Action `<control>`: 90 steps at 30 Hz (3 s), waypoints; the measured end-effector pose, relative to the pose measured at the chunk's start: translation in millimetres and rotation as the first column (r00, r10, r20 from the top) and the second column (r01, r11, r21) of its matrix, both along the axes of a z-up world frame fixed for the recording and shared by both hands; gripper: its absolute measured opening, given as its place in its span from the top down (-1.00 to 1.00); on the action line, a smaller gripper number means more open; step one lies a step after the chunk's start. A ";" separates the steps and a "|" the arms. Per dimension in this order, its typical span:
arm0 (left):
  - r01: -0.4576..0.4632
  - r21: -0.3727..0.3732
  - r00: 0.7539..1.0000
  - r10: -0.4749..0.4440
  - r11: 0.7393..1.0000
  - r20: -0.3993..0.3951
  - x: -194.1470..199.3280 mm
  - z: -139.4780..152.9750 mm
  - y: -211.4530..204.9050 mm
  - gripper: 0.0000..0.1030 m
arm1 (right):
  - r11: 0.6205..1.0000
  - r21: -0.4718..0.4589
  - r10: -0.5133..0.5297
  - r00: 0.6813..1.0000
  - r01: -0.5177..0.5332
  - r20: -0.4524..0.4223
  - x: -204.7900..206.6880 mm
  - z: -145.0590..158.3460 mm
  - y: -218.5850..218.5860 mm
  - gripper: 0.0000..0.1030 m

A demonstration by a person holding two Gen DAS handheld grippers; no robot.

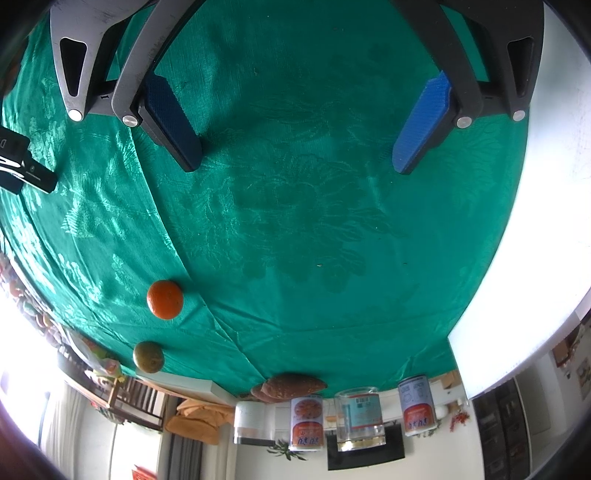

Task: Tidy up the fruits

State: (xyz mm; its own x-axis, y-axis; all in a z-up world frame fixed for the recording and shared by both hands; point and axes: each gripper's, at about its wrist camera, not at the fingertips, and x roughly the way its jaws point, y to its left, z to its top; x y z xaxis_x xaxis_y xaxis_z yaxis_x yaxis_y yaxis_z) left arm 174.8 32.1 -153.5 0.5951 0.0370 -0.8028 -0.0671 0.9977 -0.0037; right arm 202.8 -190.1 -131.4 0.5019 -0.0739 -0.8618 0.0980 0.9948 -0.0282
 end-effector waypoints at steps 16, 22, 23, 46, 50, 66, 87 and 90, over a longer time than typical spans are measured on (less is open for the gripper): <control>0.000 -0.002 1.000 0.000 1.000 0.001 0.5 0.0 0.2 -0.98 | 1.000 -0.001 -0.002 1.000 0.002 0.008 0.3 -0.2 0.2 -1.00; 0.000 -0.002 1.000 0.000 1.000 0.001 0.4 0.0 0.3 -0.99 | 1.000 0.000 -0.002 1.000 0.002 0.007 0.3 -0.1 0.2 -1.00; 0.000 -0.002 1.000 0.000 1.000 0.001 0.4 -0.2 0.3 -0.99 | 1.000 0.000 -0.002 1.000 0.002 0.007 0.3 -0.1 0.3 -1.00; 0.144 -0.027 0.989 -0.145 0.989 -0.029 18.9 6.3 -28.1 -0.96 | 1.000 0.004 -0.003 1.000 0.003 0.001 -1.2 -0.2 -0.3 -1.00; 0.187 -0.009 0.982 -0.187 0.982 0.020 56.4 23.7 -58.8 -0.96 | 1.000 0.004 0.000 1.000 0.000 0.006 -0.9 0.0 -0.5 -1.00; 0.219 -0.184 0.976 -0.216 0.958 0.036 48.8 26.0 -41.6 0.52 | 1.000 0.003 0.005 1.000 -0.005 0.007 -0.6 0.8 -0.6 -1.00; 0.150 -0.152 0.988 -0.143 0.977 0.057 0.4 14.2 19.8 -0.62 | 1.000 0.002 0.001 1.000 -0.001 0.009 0.2 1.9 -0.2 -1.00; 0.168 -0.056 0.985 -0.165 0.984 0.058 3.7 9.4 6.8 -0.71 | 1.000 0.002 0.001 1.000 -0.001 0.008 0.2 1.9 -0.1 -1.00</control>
